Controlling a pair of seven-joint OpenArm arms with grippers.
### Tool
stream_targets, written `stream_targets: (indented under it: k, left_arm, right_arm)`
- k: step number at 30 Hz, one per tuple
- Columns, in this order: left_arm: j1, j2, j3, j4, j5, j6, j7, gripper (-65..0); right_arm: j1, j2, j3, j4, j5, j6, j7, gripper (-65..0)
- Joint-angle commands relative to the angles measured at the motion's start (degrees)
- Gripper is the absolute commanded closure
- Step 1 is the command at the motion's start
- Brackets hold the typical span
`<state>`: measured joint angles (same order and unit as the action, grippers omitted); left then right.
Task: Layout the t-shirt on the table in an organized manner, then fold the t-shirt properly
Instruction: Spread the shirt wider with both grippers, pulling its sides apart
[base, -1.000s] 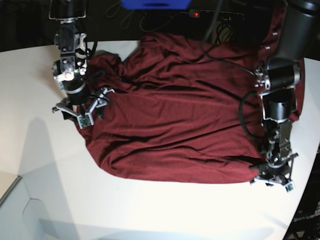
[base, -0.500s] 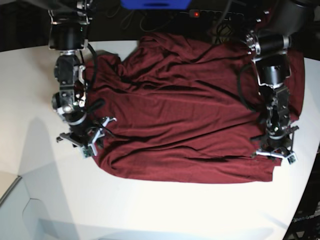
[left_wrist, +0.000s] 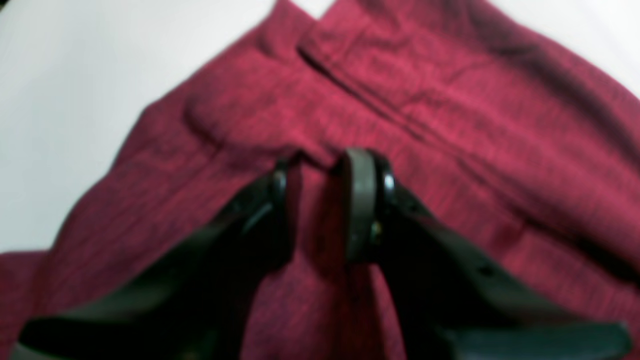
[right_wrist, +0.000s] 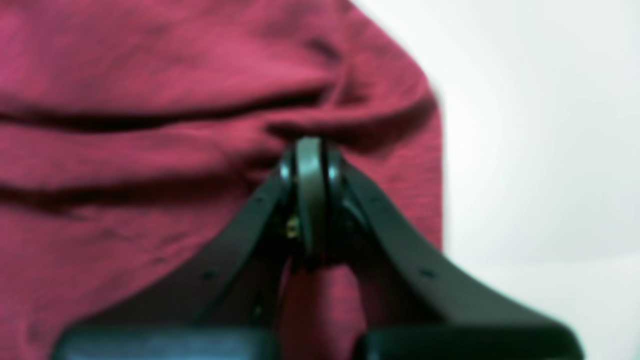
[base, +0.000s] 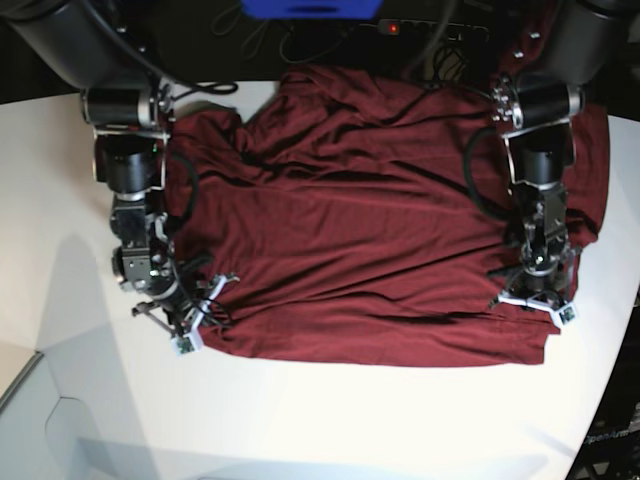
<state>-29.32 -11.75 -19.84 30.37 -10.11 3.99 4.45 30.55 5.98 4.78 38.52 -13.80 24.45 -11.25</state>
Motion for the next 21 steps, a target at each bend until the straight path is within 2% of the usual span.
stream_targets:
  k: [1,4,9,11,14,15,21]
  left_arm:
    - [-1.5,-0.4,0.0,-1.1,0.0,-0.3,-2.4,-14.4]
    - [-4.1,-0.2,1.4,-5.3,0.0,-0.3,-7.2,-14.4]
    - [-10.5,0.8,8.0,-13.7,-0.4,-0.1,-13.6,-14.4]
    - [-12.7,1.3,9.5,-15.6,-0.4,0.2,-15.9,-14.4]
    - [-16.5,1.5,9.5,-18.2,-0.4,0.3,-17.3,-14.4]
    - [-17.4,1.6,9.5,-18.6,-0.4,0.3,-17.8,-14.4]
    - [-21.5,1.2,9.5,-18.5,-0.5,0.3,-18.1,-14.4]
  right_arm:
    - [1.1,1.0,0.2,-1.5,-0.8,-0.4,-0.6,0.0]
    - [2.6,3.3,0.2,-4.8,-0.8,-0.4,2.1,0.0]
    - [5.5,6.1,0.2,-9.1,-0.8,-0.6,6.9,0.0]
    - [7.2,7.7,0.2,-11.7,-0.8,-2.3,8.4,0.0]
    - [9.7,9.0,0.2,-15.3,-0.8,-7.7,10.1,0.0]
    - [10.0,9.0,0.2,-15.8,-0.7,-8.6,10.9,0.0]
    - [9.9,9.1,0.2,-13.2,-0.7,-8.9,16.6,0.0]
